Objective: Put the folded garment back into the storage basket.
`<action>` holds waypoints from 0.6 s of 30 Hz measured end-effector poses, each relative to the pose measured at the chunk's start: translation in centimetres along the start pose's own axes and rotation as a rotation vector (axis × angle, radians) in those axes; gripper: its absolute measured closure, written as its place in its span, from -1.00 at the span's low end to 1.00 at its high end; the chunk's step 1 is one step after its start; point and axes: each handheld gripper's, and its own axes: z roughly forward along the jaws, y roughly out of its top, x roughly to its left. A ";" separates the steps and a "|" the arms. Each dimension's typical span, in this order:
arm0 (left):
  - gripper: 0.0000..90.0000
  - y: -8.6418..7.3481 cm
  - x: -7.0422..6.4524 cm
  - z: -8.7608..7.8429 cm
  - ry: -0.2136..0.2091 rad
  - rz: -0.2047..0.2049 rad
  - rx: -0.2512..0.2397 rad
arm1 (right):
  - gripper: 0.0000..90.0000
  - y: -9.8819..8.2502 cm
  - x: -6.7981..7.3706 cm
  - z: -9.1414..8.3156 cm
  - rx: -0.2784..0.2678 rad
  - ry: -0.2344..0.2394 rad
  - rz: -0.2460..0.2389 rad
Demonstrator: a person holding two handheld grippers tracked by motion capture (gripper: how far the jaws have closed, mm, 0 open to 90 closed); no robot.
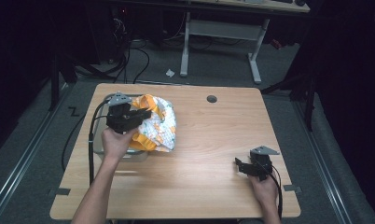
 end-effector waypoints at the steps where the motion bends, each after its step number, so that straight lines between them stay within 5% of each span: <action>1: 0.76 0.0 0.1 -0.1 0.005 0.002 0.002 | -0.39 0.0 0.0 0.0 0.000 0.000 0.000; 18: 0.76 -0.2 2.2 -1.8 0.077 0.002 0.016 | -0.39 0.0 0.0 0.0 0.000 0.000 0.000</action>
